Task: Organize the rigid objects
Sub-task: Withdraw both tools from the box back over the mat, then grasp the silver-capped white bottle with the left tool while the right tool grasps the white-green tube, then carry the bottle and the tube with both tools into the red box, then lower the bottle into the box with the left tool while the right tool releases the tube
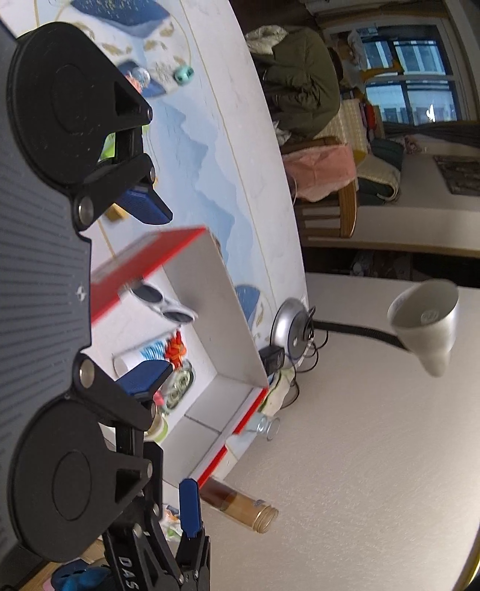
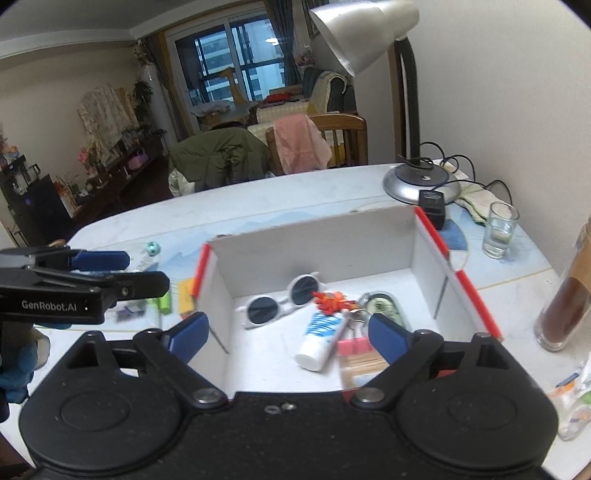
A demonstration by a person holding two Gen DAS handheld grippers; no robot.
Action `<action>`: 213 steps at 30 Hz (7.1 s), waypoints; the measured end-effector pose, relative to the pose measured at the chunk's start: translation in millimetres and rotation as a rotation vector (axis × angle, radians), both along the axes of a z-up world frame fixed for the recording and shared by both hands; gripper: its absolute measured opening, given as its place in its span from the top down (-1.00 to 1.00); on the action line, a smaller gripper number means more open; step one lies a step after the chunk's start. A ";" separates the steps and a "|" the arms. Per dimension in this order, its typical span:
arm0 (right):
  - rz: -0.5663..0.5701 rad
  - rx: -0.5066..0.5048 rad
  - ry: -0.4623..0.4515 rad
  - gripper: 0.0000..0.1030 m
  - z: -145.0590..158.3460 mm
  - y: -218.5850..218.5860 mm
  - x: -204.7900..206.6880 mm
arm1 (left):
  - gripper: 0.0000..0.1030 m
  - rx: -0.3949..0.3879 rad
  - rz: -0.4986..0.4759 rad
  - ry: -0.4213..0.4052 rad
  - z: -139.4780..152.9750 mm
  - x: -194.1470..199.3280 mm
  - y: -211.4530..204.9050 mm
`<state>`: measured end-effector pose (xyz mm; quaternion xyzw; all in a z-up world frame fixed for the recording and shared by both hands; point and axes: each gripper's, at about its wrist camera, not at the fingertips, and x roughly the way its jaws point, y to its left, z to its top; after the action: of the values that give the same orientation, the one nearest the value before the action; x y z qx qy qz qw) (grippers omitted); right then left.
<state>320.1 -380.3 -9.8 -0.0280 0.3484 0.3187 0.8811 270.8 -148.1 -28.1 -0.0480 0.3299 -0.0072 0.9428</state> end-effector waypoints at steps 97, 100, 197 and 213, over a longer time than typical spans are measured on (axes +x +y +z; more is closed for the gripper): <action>0.217 -0.297 0.089 0.49 -137.4 310.3 -0.1 | -0.69 -0.203 0.371 0.234 -144.4 22.9 218.1; 0.215 -0.306 0.083 0.60 -137.1 311.3 -1.1 | -0.51 -0.216 0.368 0.232 -142.9 21.1 217.9; -0.166 -0.054 0.033 0.67 -58.6 -17.9 97.8 | -0.49 0.169 -0.039 0.257 -78.8 135.8 -80.0; -0.068 -0.159 0.129 0.66 -86.1 -3.7 102.1 | -0.49 0.112 -0.032 0.415 -100.4 163.3 -78.6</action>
<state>422.2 -384.1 -95.9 -0.0654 0.4292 0.2614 0.8621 434.1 -226.7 -128.5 0.0095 0.5176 0.0061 0.8555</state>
